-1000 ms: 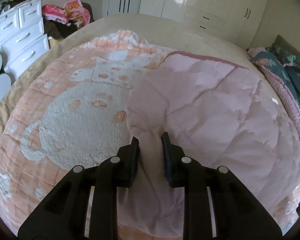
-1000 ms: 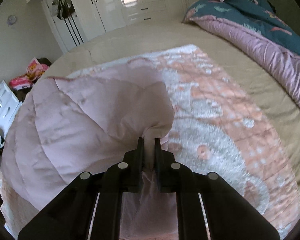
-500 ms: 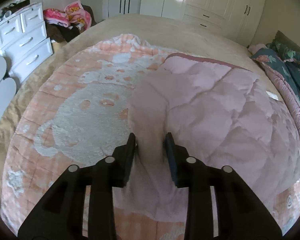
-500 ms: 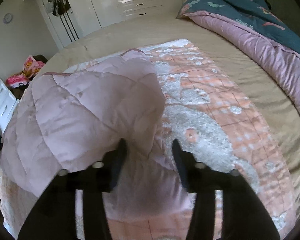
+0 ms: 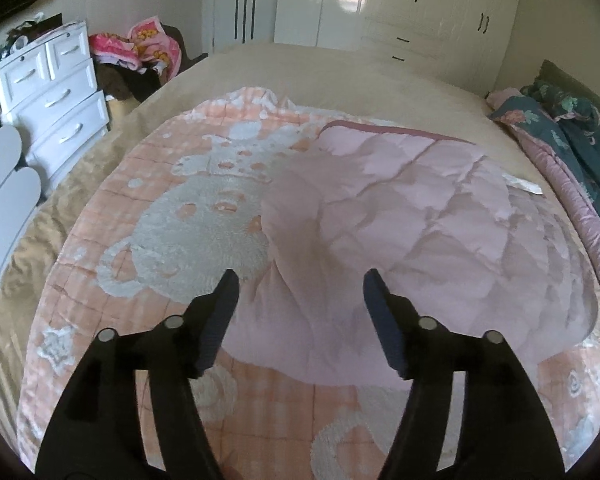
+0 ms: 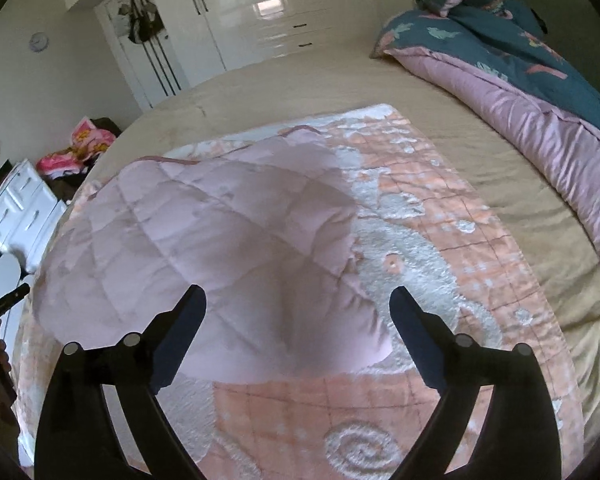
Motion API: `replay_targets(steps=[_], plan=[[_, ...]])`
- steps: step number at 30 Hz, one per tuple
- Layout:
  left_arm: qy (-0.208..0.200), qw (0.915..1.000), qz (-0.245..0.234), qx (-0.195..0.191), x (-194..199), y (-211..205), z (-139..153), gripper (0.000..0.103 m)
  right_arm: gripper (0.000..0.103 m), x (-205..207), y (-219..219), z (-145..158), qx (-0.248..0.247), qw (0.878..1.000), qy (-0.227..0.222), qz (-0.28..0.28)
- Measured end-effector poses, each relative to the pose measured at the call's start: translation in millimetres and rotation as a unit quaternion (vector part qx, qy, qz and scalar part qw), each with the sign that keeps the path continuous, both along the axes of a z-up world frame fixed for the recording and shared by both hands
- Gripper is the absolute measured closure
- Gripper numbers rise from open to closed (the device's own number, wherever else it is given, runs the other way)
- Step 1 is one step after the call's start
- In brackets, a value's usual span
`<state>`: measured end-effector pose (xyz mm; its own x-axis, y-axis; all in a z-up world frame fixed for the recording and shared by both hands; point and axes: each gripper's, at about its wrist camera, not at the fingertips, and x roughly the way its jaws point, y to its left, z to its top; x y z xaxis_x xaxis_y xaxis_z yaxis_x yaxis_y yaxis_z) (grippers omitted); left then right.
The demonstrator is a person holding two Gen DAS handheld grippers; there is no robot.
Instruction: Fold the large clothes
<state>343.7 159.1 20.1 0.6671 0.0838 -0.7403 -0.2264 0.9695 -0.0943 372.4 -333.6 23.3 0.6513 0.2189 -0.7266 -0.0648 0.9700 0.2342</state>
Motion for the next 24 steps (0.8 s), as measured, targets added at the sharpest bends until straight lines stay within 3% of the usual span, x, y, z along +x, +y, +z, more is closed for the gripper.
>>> replay_targets(steps=[7, 14, 24], plan=[[-0.008, 0.9998, -0.005, 0.02, -24.7, -14.5, 8.5, 0.013, 0.004, -31.8, 15.2, 26.1, 0.012, 0.999, -0.042, 0.011], [-0.018, 0.9993, -0.017, 0.027, -48.0, -28.1, 13.9, 0.01, 0.004, -66.0, 33.9, 48.4, -0.018, 0.995, -0.093, 0.025], [-0.022, 0.9985, -0.026, 0.044, -72.7, -41.5, 14.5, 0.009, 0.004, -84.8, 32.7, 36.7, -0.012, 0.997, -0.075, 0.025]])
